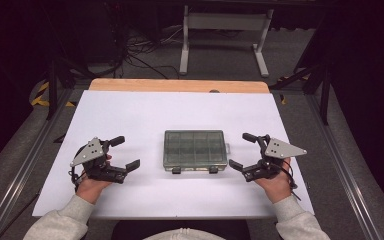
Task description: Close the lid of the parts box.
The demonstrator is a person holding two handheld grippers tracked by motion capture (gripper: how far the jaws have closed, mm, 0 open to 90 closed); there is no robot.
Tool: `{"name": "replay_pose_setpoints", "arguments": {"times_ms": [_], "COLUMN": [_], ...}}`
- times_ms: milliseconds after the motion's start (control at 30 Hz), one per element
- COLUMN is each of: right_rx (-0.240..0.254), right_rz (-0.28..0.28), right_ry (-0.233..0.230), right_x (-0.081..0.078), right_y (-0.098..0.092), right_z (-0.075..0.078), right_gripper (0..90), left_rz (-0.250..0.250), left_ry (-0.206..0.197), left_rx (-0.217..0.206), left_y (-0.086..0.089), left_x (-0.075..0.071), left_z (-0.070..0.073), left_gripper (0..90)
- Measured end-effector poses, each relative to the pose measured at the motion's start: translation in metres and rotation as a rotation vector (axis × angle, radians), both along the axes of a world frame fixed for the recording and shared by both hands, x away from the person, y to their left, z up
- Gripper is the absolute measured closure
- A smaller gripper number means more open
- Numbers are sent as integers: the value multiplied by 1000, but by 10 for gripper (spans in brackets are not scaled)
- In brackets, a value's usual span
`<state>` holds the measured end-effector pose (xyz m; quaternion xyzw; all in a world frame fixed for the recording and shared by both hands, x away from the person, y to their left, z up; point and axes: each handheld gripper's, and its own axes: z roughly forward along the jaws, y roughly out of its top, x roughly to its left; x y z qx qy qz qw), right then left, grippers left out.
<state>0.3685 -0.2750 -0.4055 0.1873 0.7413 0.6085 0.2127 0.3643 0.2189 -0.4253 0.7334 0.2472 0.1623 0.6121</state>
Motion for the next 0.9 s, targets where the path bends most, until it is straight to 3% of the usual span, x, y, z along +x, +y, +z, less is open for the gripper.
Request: {"name": "replay_pose_setpoints", "arguments": {"times_ms": [300,367,567,900], "right_rx": [28,31,19,50], "right_rz": [-17,-25,-47,-63], "right_ry": [-11,-8,5,26], "right_x": [-2,-1,-1,-3], "right_y": [-5,-7,-10,-16], "right_z": [-13,-16,-24,-33], "right_gripper": [0,0,0,0], "left_rz": [35,33,34,23], "left_ry": [-4,-10,-14,-15], "left_rx": [10,23,3,31], "left_y": [10,12,17,19], "left_x": [-4,-5,-9,-10], "left_z": [-9,-10,-15,-26], "left_gripper": [1,2,16,18]}}
